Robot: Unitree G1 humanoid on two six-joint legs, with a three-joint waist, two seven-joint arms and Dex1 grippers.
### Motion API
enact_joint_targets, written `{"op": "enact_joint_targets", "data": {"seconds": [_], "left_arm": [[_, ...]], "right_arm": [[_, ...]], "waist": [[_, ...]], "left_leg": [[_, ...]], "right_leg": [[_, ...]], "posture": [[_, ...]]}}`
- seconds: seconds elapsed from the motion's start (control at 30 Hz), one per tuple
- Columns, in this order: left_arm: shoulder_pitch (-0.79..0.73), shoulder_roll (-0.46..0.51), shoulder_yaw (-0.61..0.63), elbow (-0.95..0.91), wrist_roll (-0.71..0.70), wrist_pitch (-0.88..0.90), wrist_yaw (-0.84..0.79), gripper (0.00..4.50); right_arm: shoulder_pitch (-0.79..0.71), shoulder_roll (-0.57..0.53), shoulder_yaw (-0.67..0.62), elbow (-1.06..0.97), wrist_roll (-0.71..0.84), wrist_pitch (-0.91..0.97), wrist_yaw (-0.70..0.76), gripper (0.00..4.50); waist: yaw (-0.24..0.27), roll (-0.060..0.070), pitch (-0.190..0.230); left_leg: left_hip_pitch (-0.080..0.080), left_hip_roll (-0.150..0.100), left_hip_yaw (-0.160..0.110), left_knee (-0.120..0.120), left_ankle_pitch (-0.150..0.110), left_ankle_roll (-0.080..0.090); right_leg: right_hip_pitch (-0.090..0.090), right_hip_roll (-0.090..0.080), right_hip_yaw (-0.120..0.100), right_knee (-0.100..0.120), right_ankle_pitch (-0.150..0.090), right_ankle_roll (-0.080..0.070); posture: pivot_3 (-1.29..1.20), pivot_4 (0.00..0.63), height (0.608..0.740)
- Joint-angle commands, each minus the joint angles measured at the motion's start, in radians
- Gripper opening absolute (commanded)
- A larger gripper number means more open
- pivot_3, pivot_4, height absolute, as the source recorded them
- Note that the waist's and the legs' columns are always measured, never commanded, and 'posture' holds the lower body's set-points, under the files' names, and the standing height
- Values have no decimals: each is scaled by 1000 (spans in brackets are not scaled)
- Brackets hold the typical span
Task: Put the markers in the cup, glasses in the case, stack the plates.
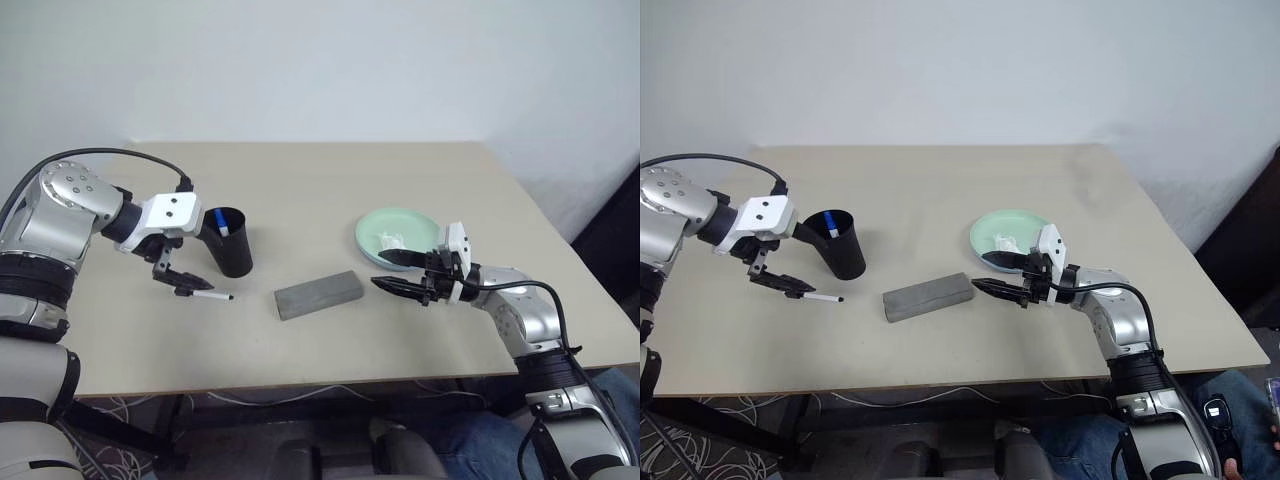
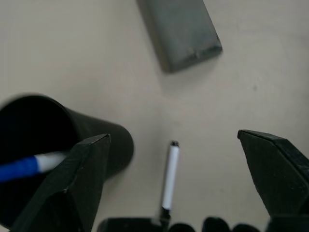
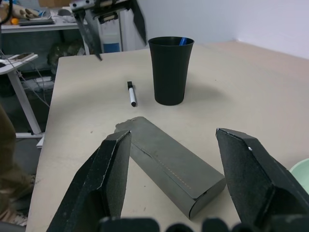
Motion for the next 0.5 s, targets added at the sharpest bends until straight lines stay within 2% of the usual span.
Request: {"op": "enact_joint_targets", "data": {"seconds": [0.03,0.2,0.5], "left_arm": [[-51,5,-57,49,-2,-36,-4,4466],[-84,-48,-102,219,84,-101,-4,4466],[-117,-183,-48,453,267,-219,42,4466]], "right_arm": [[-22,2,-17,-19,7,-18,-3,3049],[-28,2,-19,-8,4,-19,-5,3049],[-34,2,-18,-5,-1,-16,-6,3049]], "waist": [[-1,0,0],[-1,0,0],[0,-1,0]], "left_leg": [[0,0,0,0,0,0],[-1,0,0,0,0,0],[-1,0,0,0,0,0]], "right_leg": [[0,0,0,0,0,0],[-1,0,0,0,0,0],[-1,0,0,0,1,2]], "posture": [[0,0,721],[0,0,721],[0,0,721]]}}
